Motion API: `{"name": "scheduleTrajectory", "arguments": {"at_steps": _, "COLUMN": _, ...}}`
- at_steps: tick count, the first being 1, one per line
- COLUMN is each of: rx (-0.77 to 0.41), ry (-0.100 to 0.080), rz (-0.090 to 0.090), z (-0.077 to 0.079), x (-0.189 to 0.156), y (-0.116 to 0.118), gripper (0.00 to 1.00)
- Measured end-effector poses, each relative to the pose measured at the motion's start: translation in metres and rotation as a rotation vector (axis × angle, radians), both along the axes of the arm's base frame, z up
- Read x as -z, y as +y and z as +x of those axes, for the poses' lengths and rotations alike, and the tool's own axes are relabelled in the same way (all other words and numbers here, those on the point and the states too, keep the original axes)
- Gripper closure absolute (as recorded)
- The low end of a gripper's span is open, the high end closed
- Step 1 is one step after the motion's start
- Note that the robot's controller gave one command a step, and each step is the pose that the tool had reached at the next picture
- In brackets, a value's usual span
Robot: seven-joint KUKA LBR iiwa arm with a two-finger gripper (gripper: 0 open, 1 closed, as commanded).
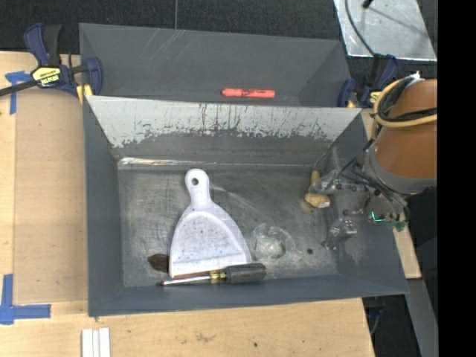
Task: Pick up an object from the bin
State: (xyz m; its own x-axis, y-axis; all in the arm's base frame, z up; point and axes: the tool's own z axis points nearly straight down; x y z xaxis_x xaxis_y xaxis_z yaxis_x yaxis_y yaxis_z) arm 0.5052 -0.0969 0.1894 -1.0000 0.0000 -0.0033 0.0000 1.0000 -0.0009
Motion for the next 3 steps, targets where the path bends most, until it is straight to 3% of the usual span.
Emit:
{"name": "scheduleTrajectory", "arguments": {"at_steps": 1, "rx": -0.131, "ry": -0.001, "rz": 0.0, "z": -0.002, "x": 0.006, "y": 0.0, "gripper": 0.0}}
{"name": "scheduleTrajectory", "arguments": {"at_steps": 2, "rx": -0.489, "ry": 0.002, "rz": 0.0, "z": -0.011, "x": 0.016, "y": -0.003, "gripper": 0.0}}
{"name": "scheduleTrajectory", "arguments": {"at_steps": 3, "rx": -0.576, "ry": 0.002, "rz": -0.001, "z": -0.012, "x": 0.027, "y": 0.016, "gripper": 0.0}}
